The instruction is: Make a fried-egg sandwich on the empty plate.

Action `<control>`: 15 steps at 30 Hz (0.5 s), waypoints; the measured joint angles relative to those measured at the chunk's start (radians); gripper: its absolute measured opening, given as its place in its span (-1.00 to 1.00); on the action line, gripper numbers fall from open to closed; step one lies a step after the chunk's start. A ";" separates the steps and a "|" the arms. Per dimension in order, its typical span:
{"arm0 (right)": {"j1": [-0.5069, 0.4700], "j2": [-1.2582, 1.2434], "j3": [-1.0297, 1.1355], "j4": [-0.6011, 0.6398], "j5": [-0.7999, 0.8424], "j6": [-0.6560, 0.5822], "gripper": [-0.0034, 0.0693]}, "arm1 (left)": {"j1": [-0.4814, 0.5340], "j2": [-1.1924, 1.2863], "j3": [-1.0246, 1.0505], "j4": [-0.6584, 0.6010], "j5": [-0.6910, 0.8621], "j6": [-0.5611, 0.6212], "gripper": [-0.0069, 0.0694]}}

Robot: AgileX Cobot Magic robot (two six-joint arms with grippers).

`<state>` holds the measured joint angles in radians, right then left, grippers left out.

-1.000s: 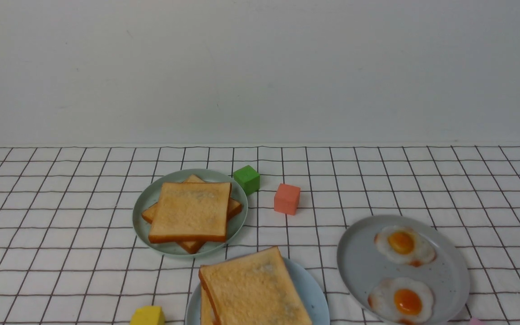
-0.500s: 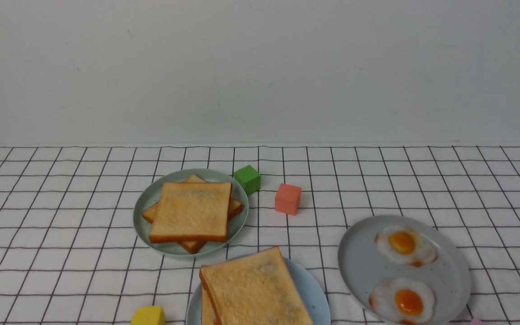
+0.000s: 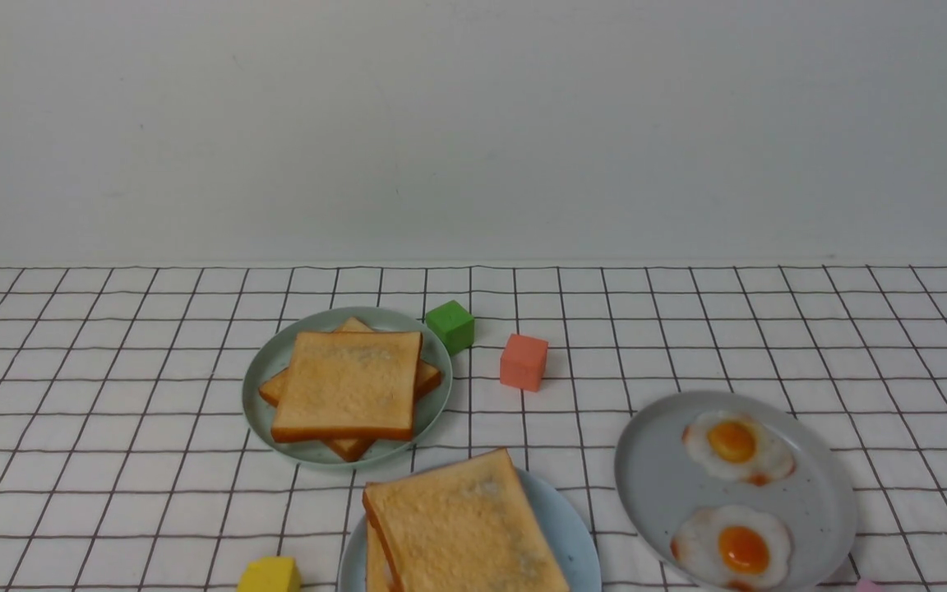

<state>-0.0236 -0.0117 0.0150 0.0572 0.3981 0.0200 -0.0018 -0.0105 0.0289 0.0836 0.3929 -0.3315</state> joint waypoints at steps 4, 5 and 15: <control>0.000 0.000 0.000 0.002 -0.003 0.003 -0.66 | 0.000 0.000 0.000 0.000 0.000 0.000 -0.71; 0.000 0.000 0.000 0.003 -0.003 0.003 -0.66 | 0.000 0.000 0.000 0.000 0.000 0.000 -0.71; 0.000 0.000 0.001 0.003 -0.005 0.003 -0.62 | 0.000 0.000 0.000 0.000 0.000 0.000 -0.67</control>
<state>-0.0236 -0.0117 0.0157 0.0603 0.3931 0.0233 -0.0018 -0.0105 0.0289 0.0836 0.3929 -0.3315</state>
